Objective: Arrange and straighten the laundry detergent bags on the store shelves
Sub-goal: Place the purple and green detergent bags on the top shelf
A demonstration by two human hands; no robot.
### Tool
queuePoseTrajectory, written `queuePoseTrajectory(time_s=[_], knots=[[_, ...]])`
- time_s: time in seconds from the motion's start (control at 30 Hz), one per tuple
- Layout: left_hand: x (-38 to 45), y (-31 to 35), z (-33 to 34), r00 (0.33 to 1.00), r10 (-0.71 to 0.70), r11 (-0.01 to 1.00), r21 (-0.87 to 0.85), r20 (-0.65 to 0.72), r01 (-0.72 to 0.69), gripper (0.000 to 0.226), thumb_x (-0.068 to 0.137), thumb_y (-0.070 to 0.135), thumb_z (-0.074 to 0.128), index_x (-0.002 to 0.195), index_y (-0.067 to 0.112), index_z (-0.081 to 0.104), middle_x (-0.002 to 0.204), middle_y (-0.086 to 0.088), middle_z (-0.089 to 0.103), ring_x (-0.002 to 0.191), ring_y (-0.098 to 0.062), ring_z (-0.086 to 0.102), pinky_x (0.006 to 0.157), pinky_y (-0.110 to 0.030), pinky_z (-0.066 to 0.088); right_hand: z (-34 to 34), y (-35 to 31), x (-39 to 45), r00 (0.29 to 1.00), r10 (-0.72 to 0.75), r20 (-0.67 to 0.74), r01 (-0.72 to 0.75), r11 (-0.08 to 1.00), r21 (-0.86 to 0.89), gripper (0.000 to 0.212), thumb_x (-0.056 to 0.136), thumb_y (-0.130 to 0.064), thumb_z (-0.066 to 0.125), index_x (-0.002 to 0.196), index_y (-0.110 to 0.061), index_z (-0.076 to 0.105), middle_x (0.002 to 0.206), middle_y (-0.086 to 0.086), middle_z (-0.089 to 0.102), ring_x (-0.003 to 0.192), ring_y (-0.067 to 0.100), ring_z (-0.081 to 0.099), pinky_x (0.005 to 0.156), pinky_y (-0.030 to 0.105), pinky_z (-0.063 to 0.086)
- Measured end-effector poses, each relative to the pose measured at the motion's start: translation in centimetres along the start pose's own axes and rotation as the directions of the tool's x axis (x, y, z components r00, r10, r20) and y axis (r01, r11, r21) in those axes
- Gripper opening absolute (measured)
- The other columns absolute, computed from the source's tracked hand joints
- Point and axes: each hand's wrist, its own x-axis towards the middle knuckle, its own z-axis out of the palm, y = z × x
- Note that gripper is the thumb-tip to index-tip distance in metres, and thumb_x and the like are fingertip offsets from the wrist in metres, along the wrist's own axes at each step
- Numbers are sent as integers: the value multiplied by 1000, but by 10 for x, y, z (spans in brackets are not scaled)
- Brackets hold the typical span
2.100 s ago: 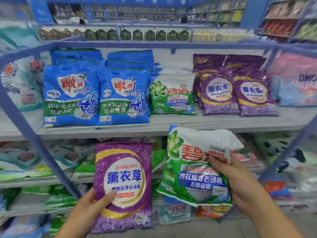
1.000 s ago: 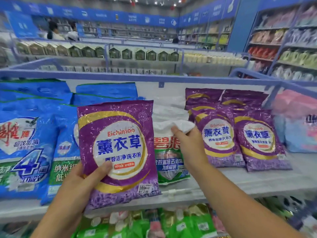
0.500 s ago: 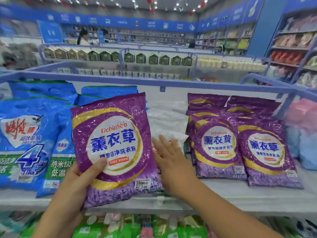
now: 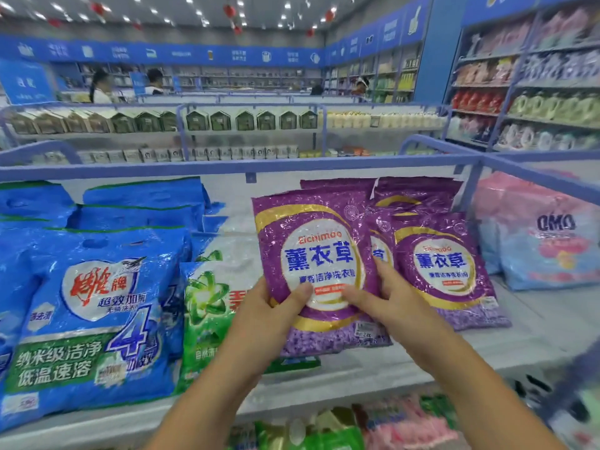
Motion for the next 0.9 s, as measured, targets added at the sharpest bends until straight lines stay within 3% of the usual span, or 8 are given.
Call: queuePoseTrajectory(time_s=[0.1,0.2,0.27,0.33,0.4,0.53,0.73,0.9], knots=[[21,-9,40,996,88,965,248,-8,-83,37,91,31,73,124,34,57,109,19,71,89,8,65,71,-12,52,-31,9,-2,982,-82,-168,41,971,-236,84,82,-36,81,150,-42,31,131,-19,61,117,5,60,99,33,52],[33,-21,62,989,146,936,328,-32,-127,89,85,23,79,151,40,21,122,15,58,98,7,60,83,-22,57,-46,21,5,949,-109,-295,-57,863,-503,97,89,-46,71,160,-31,6,156,-6,33,141,14,33,112,36,34],[28,-31,68,970,242,842,492,22,-221,103,80,27,83,153,46,13,137,9,44,118,-3,54,98,-25,51,-47,36,3,914,-208,-349,-108,704,-702,101,88,-58,64,160,-28,0,158,7,26,145,25,26,114,43,32],[19,-40,75,955,271,709,646,124,-285,95,82,41,80,155,44,21,160,7,16,145,-11,27,115,-24,32,-46,48,-2,917,-289,-273,-20,652,-758,96,89,-60,60,159,-36,-2,151,8,27,138,25,33,108,42,38],[15,-52,80,968,187,690,680,164,-249,79,87,51,72,154,44,29,166,11,-12,154,-11,8,121,-28,21,-44,57,-4,950,-258,-175,24,621,-784,84,95,-60,50,156,-46,-5,148,10,24,136,27,32,109,40,35],[10,-69,87,978,68,557,806,197,-201,72,91,69,45,151,57,8,149,19,-51,144,-28,40,111,-46,42,-49,64,2,986,-147,-73,11,506,-863,71,99,-66,26,153,-49,-17,165,13,-2,154,29,-3,122,48,9],[11,-64,108,999,-1,392,919,47,-43,76,96,72,25,155,47,-15,165,-8,-29,156,-31,-9,122,-49,22,-66,63,27,970,-238,40,130,376,-917,72,98,-68,14,159,-37,-9,166,4,-24,150,21,-29,122,52,-13],[-9,-63,103,975,212,193,975,66,-108,63,101,60,18,159,37,17,170,-2,-2,157,-23,-4,126,-42,7,-70,74,26,939,-336,80,206,359,-910,73,101,-63,16,161,-26,0,168,-1,-12,155,17,-3,125,44,-6]])
